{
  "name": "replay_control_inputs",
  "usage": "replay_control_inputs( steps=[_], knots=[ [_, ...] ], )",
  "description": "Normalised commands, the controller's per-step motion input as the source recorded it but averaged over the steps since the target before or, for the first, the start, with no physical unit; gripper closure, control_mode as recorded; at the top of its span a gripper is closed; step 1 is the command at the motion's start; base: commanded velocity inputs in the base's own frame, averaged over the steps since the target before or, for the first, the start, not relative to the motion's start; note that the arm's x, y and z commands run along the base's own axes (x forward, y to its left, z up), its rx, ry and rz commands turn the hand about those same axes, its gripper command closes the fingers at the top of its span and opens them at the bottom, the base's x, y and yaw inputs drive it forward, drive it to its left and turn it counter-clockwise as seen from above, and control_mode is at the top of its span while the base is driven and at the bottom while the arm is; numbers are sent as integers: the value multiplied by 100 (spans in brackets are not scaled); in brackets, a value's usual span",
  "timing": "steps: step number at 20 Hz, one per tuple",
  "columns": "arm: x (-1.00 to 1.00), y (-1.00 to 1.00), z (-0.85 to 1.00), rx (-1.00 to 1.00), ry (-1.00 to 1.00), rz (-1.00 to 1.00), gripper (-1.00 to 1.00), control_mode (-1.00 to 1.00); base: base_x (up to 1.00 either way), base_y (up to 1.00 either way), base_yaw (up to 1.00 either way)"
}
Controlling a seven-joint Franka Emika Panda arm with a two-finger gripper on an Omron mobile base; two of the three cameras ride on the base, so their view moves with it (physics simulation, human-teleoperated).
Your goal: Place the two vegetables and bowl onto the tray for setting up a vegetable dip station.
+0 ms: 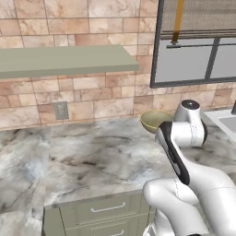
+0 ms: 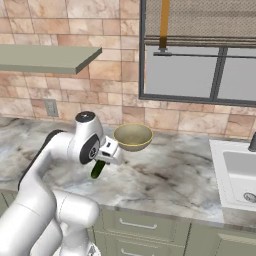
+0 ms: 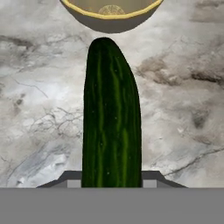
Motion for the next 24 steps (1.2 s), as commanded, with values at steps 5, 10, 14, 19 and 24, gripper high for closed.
replay_control_inputs(
  steps=[5, 10, 14, 19, 24],
  knots=[
    [0, 0, 1, -1, 0, 1, 100, 100, 0, -14, 0],
    [0, 0, 0, 0, 0, 0, 100, 100, -30, -93, -3],
    [0, 0, 0, 0, 0, 0, 100, 100, -40, -100, -4],
    [0, 0, 0, 0, 0, 0, 100, 100, -23, -100, 0],
    [0, 0, 0, 0, 0, 0, 100, 100, -3, -100, 0]
  ],
)
